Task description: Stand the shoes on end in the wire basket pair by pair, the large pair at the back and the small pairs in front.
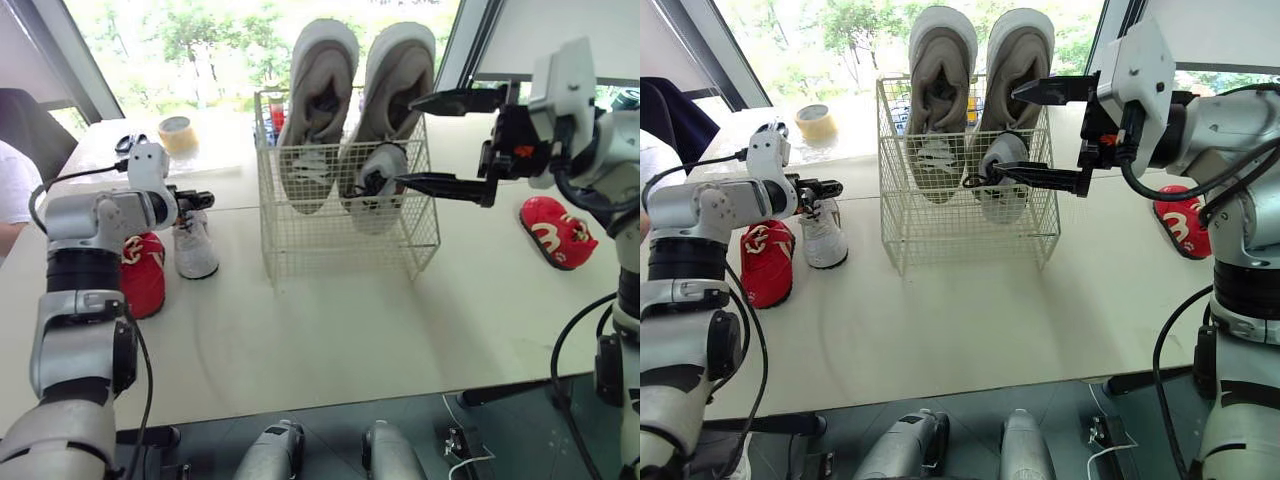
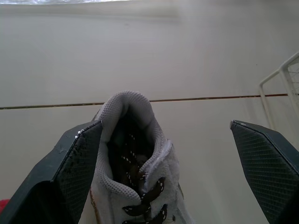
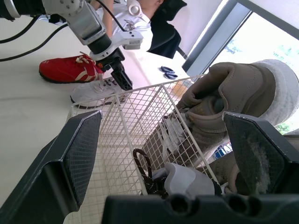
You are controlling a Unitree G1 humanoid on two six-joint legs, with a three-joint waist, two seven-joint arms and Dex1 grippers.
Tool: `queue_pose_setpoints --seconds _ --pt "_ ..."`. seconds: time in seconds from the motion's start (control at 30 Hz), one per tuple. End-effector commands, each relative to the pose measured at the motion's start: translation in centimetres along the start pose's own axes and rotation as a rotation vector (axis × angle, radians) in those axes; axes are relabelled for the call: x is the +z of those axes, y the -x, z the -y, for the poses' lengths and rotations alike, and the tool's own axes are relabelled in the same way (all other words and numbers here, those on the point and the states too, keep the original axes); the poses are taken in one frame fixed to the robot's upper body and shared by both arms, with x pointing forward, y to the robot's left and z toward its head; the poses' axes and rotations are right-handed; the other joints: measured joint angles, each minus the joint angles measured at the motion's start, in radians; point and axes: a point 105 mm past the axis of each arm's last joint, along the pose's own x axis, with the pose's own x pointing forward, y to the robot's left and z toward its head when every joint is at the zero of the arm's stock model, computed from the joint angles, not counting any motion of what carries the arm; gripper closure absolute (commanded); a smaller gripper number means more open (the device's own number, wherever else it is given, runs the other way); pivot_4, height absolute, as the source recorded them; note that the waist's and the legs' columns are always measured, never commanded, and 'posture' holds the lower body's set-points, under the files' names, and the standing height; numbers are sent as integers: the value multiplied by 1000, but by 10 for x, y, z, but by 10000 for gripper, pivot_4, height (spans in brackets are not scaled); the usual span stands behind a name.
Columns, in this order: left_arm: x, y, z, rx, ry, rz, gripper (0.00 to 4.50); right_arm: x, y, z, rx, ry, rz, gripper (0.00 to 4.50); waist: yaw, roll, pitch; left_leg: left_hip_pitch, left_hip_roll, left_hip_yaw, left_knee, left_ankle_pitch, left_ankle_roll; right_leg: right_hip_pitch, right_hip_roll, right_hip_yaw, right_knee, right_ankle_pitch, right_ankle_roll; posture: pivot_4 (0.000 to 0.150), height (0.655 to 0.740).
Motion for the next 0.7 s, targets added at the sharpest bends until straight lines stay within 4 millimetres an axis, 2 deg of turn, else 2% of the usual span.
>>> queue_pose_setpoints --seconds 0.03,0.4,0.57,0.67,0.7 --pt "6 7 -7 37 13 19 0 13 3 -1 -14 51 19 370 1 0 0 0 0 0 0 0 0 0 0 0 0 0 0 1500 7400" --pt "-15 6 -15 74 76 -24 0 9 2 -3 -20 43 10 370 4 0 0 0 0 0 1 0 0 0 0 0 1 0 0 1500 7400" --pt "-28 -3 -15 71 117 -49 0 9 2 -3 -22 43 10 370 4 0 0 0 0 0 1 0 0 0 0 0 1 0 0 1500 7400" --pt "-35 -13 -10 52 152 -72 7965 10 1 -3 -25 45 7 0 3 0 0 0 0 0 1 0 0 0 0 0 1 0 0 1500 7400" --pt "-37 -16 -8 43 171 -79 12359 10 1 -2 -26 46 5 0 5 0 0 0 0 0 1 0 0 0 0 0 1 0 0 1500 7400"
